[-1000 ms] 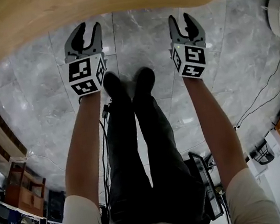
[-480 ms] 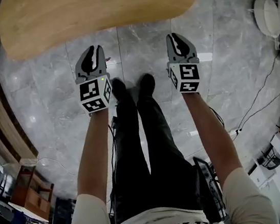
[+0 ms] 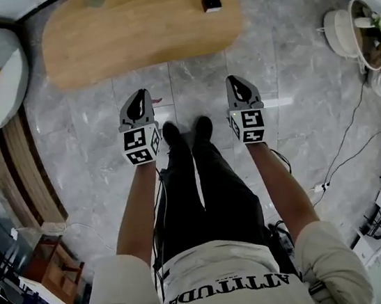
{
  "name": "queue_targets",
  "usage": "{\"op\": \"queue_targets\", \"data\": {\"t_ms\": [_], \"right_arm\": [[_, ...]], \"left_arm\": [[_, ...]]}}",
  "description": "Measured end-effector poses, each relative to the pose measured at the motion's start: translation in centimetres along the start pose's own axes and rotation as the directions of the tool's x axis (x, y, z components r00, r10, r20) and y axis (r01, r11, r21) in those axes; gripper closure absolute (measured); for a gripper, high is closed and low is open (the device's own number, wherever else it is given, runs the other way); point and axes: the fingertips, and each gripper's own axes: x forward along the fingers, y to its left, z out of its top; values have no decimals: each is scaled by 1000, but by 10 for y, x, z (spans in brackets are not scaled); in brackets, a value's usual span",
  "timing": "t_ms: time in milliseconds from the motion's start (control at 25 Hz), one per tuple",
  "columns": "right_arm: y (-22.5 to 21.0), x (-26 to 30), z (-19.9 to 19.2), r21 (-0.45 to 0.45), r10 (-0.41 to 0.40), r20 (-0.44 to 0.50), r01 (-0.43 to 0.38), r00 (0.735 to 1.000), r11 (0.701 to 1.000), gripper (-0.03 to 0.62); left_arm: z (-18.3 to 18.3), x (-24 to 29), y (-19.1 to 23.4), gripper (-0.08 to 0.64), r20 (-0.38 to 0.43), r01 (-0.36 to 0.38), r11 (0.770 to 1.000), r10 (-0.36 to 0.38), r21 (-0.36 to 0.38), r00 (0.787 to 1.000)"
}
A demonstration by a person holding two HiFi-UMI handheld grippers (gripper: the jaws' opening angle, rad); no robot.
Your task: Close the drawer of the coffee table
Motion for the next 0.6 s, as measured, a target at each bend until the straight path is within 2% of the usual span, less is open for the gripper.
{"op": "queue_targets", "data": {"t_ms": [280,600], "right_arm": [[15,-70,63,11,19,35,-19,999,1000,574],[50,-134,130,-39,48,109,-44,993,998,573]], "left_arm": [[71,-86,-25,529,49,51,997,-54,62,997],[143,-159,-24,537,159,48,993,-65,110,985]]}}
